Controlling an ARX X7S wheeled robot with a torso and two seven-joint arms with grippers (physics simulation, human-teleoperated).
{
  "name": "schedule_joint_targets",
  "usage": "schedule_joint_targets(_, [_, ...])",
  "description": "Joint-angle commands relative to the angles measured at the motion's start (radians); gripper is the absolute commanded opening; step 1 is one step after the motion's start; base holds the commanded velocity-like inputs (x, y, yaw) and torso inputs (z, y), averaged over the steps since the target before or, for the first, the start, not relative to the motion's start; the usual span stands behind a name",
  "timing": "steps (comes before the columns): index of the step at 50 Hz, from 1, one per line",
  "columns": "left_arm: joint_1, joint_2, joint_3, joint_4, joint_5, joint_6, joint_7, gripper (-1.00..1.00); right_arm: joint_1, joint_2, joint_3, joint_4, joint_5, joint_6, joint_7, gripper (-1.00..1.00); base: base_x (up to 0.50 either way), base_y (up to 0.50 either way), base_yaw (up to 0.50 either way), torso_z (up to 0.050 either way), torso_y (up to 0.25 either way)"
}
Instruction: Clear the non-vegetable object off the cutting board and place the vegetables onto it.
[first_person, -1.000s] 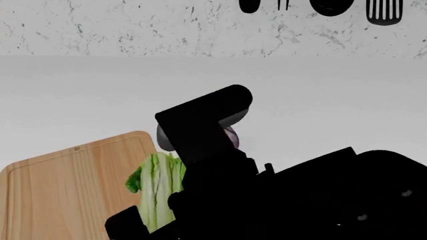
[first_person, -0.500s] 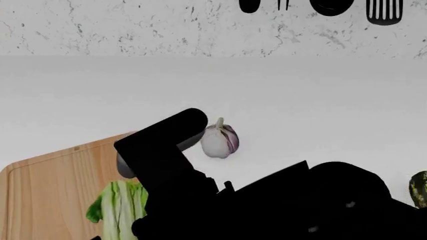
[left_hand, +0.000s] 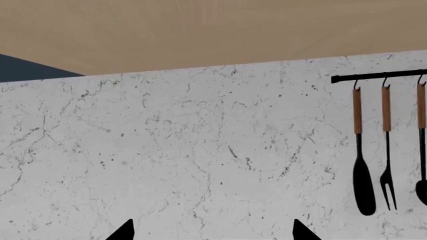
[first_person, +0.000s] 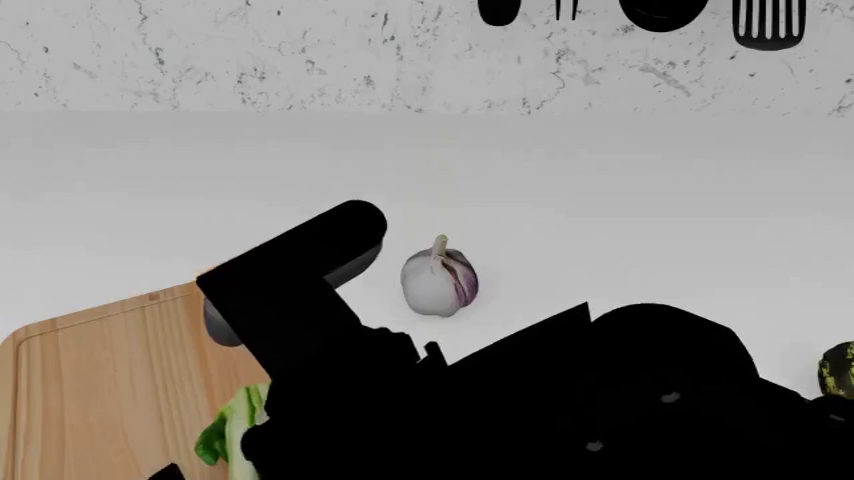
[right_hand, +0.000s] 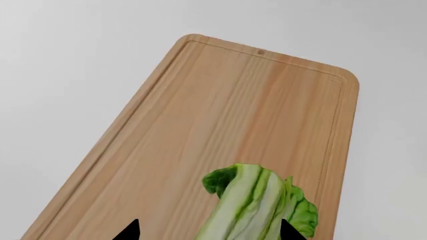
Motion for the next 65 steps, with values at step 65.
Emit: schedule_joint_targets(65, [-0.033,-0.019,0.078,-0.039,0.020,0.045,-0.001,1.00,0.190,-0.021,-0.056,0.637,-0.440,0.072,-0.336,1.00,0.00,0.00,0.00,0.000,0.000])
